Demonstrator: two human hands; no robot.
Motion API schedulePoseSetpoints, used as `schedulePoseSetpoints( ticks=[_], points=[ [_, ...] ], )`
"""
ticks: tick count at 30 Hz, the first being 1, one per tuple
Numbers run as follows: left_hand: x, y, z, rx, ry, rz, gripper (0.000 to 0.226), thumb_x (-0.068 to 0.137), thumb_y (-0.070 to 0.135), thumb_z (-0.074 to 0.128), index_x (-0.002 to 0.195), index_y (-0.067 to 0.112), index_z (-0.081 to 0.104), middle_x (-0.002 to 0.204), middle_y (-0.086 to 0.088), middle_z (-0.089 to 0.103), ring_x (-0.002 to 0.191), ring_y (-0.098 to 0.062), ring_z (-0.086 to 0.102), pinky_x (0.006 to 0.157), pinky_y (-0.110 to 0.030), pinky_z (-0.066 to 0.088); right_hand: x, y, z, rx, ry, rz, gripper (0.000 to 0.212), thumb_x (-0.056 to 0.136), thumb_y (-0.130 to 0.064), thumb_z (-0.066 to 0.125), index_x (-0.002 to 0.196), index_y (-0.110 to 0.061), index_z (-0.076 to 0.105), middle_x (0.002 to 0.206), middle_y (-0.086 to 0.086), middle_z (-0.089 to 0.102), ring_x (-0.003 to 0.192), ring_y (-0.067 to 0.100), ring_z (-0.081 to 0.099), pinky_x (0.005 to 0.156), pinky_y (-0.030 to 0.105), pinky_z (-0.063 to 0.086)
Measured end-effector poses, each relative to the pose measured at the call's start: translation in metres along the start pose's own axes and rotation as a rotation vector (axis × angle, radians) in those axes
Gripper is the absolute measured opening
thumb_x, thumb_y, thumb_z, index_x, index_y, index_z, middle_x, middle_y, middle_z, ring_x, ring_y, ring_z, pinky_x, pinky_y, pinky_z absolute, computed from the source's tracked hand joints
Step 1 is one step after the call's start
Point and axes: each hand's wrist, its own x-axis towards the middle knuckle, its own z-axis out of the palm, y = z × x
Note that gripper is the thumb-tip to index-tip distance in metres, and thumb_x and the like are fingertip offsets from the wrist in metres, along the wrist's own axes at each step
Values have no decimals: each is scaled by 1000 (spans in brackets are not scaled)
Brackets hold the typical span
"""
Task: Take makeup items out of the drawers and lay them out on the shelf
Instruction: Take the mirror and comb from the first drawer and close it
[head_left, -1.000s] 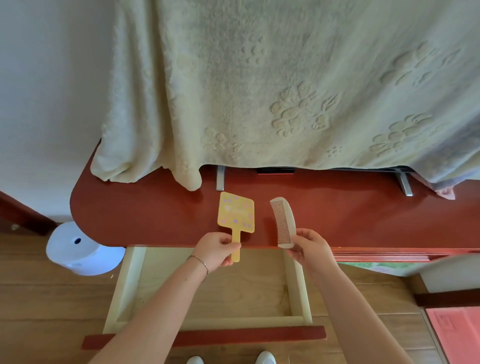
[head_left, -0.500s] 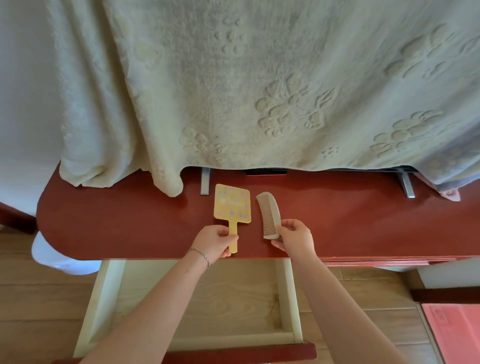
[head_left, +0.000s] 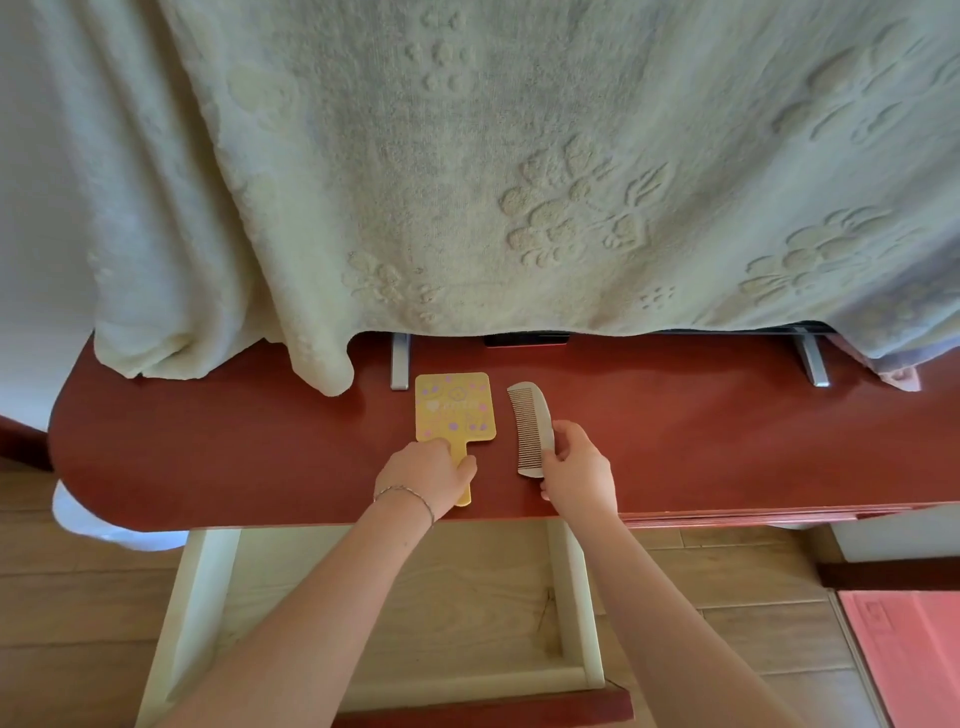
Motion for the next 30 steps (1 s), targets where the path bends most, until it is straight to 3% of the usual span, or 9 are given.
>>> schedulePoseSetpoints(
  ticks=[6,16,19,25,27,30],
  points=[
    [6,9,0,138,-3,4,43,92,45,34,98,12,62,103,-7,63,91,-28,60,68,-30,41,2,0,1,-102,-23,6,37,92,-16,42,128,-22,48,107,4,63,83,26,66,71,40,58],
    [-1,4,3,120,26,21,42,93,46,36,97,11,59,95,-8,66,90,-29,63,66,-31,43,-4,1,-1,-96,12,-24,39,92,-18,45,130,-21,45,108,4,61,83,20,63,72,37,55],
    [-12,-2,1,48,19,55,38,92,47,39,91,13,56,83,-4,64,83,-27,63,69,-32,48,-23,6,-1,-141,85,-173,36,91,-15,49,127,-20,48,107,1,54,72,8,52,66,28,44],
    [-42,-25,4,-66,114,174,27,88,47,48,77,22,48,57,11,46,62,-17,54,58,-28,44,-67,30,16,-272,154,-630,36,82,-4,61,118,-11,60,109,4,61,96,25,56,78,33,50],
    [-55,-36,8,-72,160,256,26,86,47,52,82,21,53,64,11,48,62,-14,51,58,-24,42,-79,33,21,-343,115,-722,40,78,-5,65,117,-12,61,109,2,63,94,24,57,81,29,47],
    [-75,-55,19,-84,219,339,29,84,49,53,97,24,59,91,12,58,70,-6,51,59,-18,42,-93,39,29,-468,61,-831,43,74,-13,68,116,-14,61,108,1,64,95,23,61,81,27,49]
  ],
)
